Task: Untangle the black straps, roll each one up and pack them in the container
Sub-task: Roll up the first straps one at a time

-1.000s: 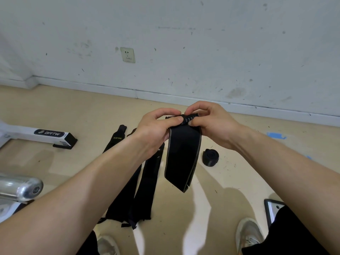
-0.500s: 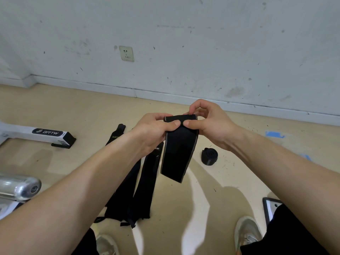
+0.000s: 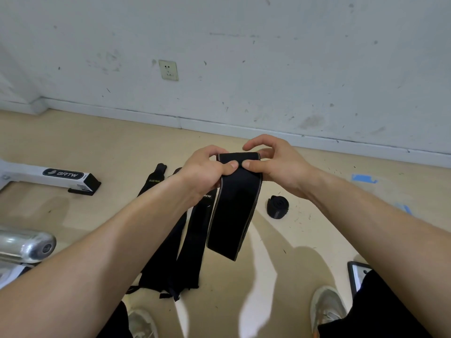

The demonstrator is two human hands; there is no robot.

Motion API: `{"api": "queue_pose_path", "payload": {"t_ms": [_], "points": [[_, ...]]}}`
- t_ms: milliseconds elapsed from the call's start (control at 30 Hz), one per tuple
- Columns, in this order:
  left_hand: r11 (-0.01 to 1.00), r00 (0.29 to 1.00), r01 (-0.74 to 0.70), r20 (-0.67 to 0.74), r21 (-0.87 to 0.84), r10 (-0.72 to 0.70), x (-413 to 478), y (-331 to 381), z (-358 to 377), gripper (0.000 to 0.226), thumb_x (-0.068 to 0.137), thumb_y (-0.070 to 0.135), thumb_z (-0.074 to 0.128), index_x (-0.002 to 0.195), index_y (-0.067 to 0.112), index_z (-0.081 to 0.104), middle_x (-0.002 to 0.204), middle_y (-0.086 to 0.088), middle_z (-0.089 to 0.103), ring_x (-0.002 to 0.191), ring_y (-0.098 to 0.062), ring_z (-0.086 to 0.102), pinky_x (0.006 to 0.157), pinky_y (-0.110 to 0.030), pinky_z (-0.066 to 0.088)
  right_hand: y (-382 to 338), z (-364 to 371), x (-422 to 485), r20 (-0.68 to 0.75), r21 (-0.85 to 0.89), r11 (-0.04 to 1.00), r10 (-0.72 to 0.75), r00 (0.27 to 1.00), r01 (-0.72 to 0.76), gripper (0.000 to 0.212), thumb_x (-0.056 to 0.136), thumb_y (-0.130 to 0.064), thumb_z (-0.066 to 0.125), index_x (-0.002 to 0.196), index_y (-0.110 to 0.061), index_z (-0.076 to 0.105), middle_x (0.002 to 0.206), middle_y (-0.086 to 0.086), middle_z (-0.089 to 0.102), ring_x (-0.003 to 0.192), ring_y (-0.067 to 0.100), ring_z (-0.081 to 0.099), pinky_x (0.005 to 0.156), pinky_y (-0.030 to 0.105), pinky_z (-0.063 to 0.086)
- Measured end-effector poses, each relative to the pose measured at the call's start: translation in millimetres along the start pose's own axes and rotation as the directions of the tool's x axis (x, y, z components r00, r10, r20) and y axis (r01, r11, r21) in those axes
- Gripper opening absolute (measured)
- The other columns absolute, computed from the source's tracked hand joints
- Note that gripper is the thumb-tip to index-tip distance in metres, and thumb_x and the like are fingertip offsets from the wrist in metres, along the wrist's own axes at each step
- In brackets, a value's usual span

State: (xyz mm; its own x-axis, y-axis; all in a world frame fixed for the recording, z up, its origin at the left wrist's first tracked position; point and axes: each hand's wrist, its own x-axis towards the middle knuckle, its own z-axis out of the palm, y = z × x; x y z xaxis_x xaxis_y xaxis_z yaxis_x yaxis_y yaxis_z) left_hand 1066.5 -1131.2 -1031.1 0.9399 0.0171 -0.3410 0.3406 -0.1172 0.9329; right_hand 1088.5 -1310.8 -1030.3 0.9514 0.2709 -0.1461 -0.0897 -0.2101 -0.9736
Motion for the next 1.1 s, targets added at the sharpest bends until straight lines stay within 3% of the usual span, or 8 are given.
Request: {"api": "queue_pose_path", "payload": {"t_ms": [100,200,400,633,800,900,967,1100], "points": [[1.0,1.0,-0.008,0.023,-0.023,0.008,-1,1,-1,0.021,0.095,0.005,0.071,0.112,0.016,0.064,0.103,-0.019,0.071,0.085,-0.031,0.071,0.078,-0.043,0.063,-1,-1,-1,0.075,0.036,0.998,0.047,0.996,-0.05,0.022,0.091,0.0,0.07,0.107,-0.013,0.062,0.082,0.007,0.071,0.076,0.023,0.071,0.078,0.039,0.061],[0.991,0.997,0.004,0.071,-0.131,0.006,-3,3,-2,0.023,0.095,-0.001,0.067,0.112,0.015,0.063,0.096,-0.013,0.068,0.075,-0.022,0.071,0.065,-0.028,0.059,-4,-2,-2,0.085,0.072,0.997,0.019,0.996,-0.026,0.025,0.09,0.005,0.067,0.103,-0.014,0.06,0.085,0.012,0.067,0.074,0.025,0.066,0.071,0.037,0.057],[0.976,0.981,0.063,0.193,-0.209,-0.022,-3,4,-4,0.026,0.098,-0.001,0.063,0.118,0.016,0.06,0.098,-0.01,0.067,0.078,-0.017,0.071,0.063,-0.021,0.057,-5,-1,-2,0.052,0.112,0.994,0.005,0.999,-0.011,0.026,0.085,0.011,0.066,0.093,-0.013,0.06,0.091,0.022,0.062,0.076,0.031,0.059,0.067,0.037,0.049],[0.967,0.981,0.01,0.189,-0.256,0.04,-7,6,6,0.026,0.099,-0.004,0.056,0.113,0.018,0.06,0.092,-0.008,0.064,0.07,-0.014,0.066,0.054,-0.021,0.052,-5,1,0,-0.03,0.161,0.987,0.032,0.999,-0.027,0.032,0.079,0.018,0.062,0.078,-0.013,0.056,0.088,0.019,0.058,0.076,0.03,0.052,0.072,0.042,0.041],[0.945,0.985,0.0,0.162,-0.328,0.056,-9,6,12,0.028,0.098,-0.005,0.051,0.108,0.018,0.062,0.1,-0.014,0.064,0.089,-0.026,0.065,0.075,-0.032,0.053,-6,-1,0,-0.046,0.155,0.988,0.027,0.999,-0.02,0.033,0.076,0.019,0.065,0.074,-0.013,0.057,0.088,0.019,0.062,0.076,0.03,0.057,0.071,0.038,0.048],[0.931,0.984,0.013,0.169,-0.365,0.053,-10,5,14,0.009,0.1,0.009,0.059,0.102,0.018,0.062,0.093,-0.009,0.066,0.087,-0.022,0.066,0.078,-0.033,0.053,-4,-2,-1,-0.045,0.138,0.99,0.022,0.999,-0.016,0.032,0.076,0.019,0.067,0.075,-0.013,0.059,0.086,0.018,0.063,0.074,0.029,0.06,0.068,0.035,0.051],[0.929,0.987,0.011,0.154,-0.371,0.049,-10,4,15,0.002,0.102,0.018,0.061,0.099,0.017,0.062,0.087,-0.005,0.068,0.08,-0.019,0.069,0.071,-0.029,0.057,-4,-2,-1,-0.044,0.13,0.991,0.026,0.999,-0.021,0.031,0.077,0.018,0.068,0.077,-0.013,0.061,0.086,0.018,0.064,0.073,0.028,0.061,0.068,0.035,0.051],[0.943,0.992,-0.008,0.119,-0.333,0.05,-8,1,14,0.005,0.102,0.013,0.061,0.101,0.017,0.063,0.084,-0.007,0.069,0.069,-0.017,0.069,0.06,-0.026,0.057,-6,-3,-3,0.005,0.111,0.993,0.043,0.999,-0.044,0.028,0.082,0.014,0.064,0.085,-0.013,0.064,0.086,0.017,0.062,0.073,0.028,0.058,0.068,0.034,0.049]]}}
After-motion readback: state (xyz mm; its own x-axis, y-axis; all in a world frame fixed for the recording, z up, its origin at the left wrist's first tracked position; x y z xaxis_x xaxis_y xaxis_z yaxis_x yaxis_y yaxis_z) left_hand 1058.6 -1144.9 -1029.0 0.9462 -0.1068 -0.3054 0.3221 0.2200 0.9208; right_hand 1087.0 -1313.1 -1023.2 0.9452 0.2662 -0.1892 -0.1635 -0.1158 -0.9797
